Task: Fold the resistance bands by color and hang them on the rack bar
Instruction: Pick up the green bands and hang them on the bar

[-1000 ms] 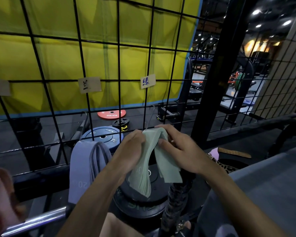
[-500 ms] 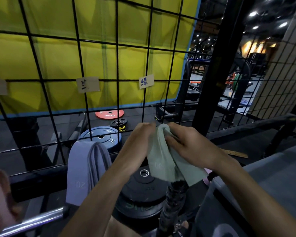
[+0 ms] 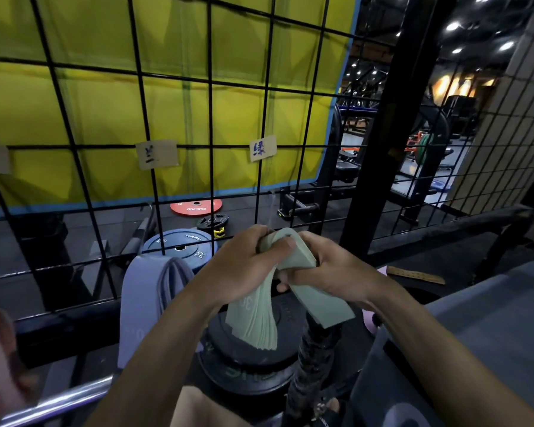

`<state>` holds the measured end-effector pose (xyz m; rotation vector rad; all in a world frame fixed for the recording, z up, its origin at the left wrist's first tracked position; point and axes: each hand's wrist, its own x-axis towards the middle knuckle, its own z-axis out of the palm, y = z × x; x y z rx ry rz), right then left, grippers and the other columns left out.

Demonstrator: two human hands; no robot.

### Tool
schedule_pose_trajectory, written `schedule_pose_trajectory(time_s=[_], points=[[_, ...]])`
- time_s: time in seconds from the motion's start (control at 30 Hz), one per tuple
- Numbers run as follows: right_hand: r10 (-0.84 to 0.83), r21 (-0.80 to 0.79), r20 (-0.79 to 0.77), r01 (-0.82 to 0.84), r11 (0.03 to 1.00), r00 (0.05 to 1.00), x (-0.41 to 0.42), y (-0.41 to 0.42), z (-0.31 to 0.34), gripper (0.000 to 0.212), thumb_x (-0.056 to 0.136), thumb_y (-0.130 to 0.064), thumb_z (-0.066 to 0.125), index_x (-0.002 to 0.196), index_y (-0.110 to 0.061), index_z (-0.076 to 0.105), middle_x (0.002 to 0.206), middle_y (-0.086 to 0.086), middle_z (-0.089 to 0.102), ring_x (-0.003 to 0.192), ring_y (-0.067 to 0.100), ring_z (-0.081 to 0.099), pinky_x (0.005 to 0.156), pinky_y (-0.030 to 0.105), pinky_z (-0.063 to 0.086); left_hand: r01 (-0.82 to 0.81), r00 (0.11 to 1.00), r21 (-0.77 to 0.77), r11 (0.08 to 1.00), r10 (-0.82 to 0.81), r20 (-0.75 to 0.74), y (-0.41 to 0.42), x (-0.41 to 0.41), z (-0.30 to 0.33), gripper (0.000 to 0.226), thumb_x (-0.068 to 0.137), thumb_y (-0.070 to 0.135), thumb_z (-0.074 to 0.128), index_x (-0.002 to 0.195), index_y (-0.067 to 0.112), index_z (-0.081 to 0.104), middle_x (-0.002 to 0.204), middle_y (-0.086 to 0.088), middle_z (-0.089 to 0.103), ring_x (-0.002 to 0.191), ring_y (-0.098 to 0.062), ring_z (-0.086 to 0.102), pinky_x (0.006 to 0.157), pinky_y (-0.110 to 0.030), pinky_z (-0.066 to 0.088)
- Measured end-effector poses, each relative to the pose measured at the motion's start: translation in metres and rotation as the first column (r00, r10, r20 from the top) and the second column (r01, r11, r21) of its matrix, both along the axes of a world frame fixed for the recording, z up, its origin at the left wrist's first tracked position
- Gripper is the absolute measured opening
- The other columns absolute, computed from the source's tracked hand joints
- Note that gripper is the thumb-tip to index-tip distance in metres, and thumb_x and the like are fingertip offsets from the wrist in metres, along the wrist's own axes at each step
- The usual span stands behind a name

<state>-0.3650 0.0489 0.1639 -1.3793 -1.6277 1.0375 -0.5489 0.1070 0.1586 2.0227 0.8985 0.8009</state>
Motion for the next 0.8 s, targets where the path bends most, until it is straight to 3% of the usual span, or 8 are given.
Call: schedule_pose_trajectory(time_s=[0.07, 0.13, 0.27, 0.33, 0.47, 0.6, 0.7, 0.8], points=[[-0.054, 0.059, -0.015, 0.055, 0.997, 0.998, -0.006, 0.001, -0.007, 0.043, 0.084, -0.004, 0.075, 0.121, -0.009, 0.054, 0.091, 0.014, 0.072, 0.08, 0.031, 0.073, 0.072, 0.045, 0.056, -0.008, 1.0, 0.034, 0.999, 0.009, -0.011, 0.001, 0.001, -0.002, 0.043, 0.089, 0.069, 0.052, 0.101, 0.029, 0.063, 0.089, -0.002, 0.069, 0.08, -0.022, 0.067, 0.073, -0.044, 0.053], [-0.166, 0.144, 0.085, 0.153, 0.978, 0.983, -0.009, 0.005, -0.015, 0.037, 0.083, -0.011, 0.072, 0.115, -0.016, 0.056, 0.087, 0.011, 0.071, 0.075, 0.029, 0.073, 0.071, 0.052, 0.057, -0.024, 0.999, 0.069, 0.997, 0.026, -0.023, 0.001, 0.002, -0.004, 0.041, 0.093, 0.065, 0.052, 0.1, 0.026, 0.062, 0.084, -0.006, 0.066, 0.07, -0.021, 0.062, 0.063, -0.037, 0.047], [-0.193, 0.154, 0.136, 0.171, 0.973, 0.972, -0.008, 0.004, -0.017, 0.044, 0.078, -0.029, 0.074, 0.118, -0.028, 0.055, 0.096, 0.0, 0.069, 0.082, 0.014, 0.068, 0.069, 0.037, 0.055, -0.053, 0.996, 0.137, 0.989, 0.063, -0.064, -0.002, 0.003, -0.003, 0.04, 0.095, 0.062, 0.047, 0.099, 0.024, 0.06, 0.074, 0.004, 0.059, 0.061, -0.012, 0.054, 0.057, -0.028, 0.04], [-0.12, 0.087, 0.089, 0.112, 0.99, 0.989, -0.005, 0.0, -0.01, 0.047, 0.084, -0.023, 0.076, 0.126, -0.028, 0.055, 0.105, -0.002, 0.068, 0.089, 0.009, 0.067, 0.074, 0.029, 0.052, -0.031, 0.996, 0.133, 0.991, 0.042, -0.083, -0.001, 0.002, -0.002, 0.04, 0.096, 0.062, 0.046, 0.104, 0.025, 0.059, 0.08, 0.003, 0.063, 0.069, -0.016, 0.06, 0.062, -0.034, 0.046], [-0.085, 0.068, 0.086, 0.079, 0.995, 0.993, -0.003, -0.001, -0.002, 0.041, 0.087, -0.025, 0.069, 0.126, -0.031, 0.058, 0.106, -0.006, 0.068, 0.099, 0.008, 0.066, 0.082, 0.03, 0.055, 0.012, 0.997, 0.11, 0.994, -0.004, -0.076, -0.002, 0.002, 0.0, 0.039, 0.097, 0.06, 0.046, 0.109, 0.024, 0.059, 0.089, -0.003, 0.065, 0.081, -0.024, 0.064, 0.073, -0.045, 0.051], [-0.145, 0.12, 0.025, 0.141, 0.983, 0.989, -0.014, 0.005, -0.01, 0.035, 0.078, -0.021, 0.055, 0.112, -0.018, 0.061, 0.094, 0.005, 0.065, 0.085, 0.023, 0.066, 0.087, 0.053, 0.053, 0.047, 0.998, 0.056, 0.997, -0.044, -0.055, -0.001, 0.0, 0.0, 0.036, 0.098, 0.057, 0.048, 0.112, 0.026, 0.059, 0.095, -0.001, 0.067, 0.086, -0.023, 0.065, 0.079, -0.045, 0.052], [-0.201, 0.226, 0.142, 0.166, 0.96, 0.969, -0.013, 0.008, -0.013, 0.028, 0.081, -0.027, 0.05, 0.107, -0.03, 0.059, 0.094, -0.003, 0.069, 0.091, 0.021, 0.067, 0.088, 0.052, 0.053, 0.059, 0.997, 0.029, 0.998, -0.057, -0.043, 0.003, -0.003, -0.003, 0.034, 0.098, 0.054, 0.053, 0.116, 0.026, 0.058, 0.107, -0.002, 0.069, 0.098, -0.023, 0.066, 0.091, -0.05, 0.052], [-0.22, 0.292, 0.238, 0.146, 0.945, 0.946, -0.014, 0.005, -0.017, 0.019, 0.092, -0.02, 0.047, 0.106, -0.029, 0.054, 0.086, -0.003, 0.067, 0.08, 0.019, 0.066, 0.078, 0.051, 0.054, 0.077, 0.997, 0.041, 0.996, -0.076, -0.011, 0.0, -0.005, -0.005, 0.048, 0.085, 0.066, 0.052, 0.115, 0.028, 0.057, 0.103, -0.004, 0.069, 0.096, -0.024, 0.066, 0.09, -0.053, 0.051]])
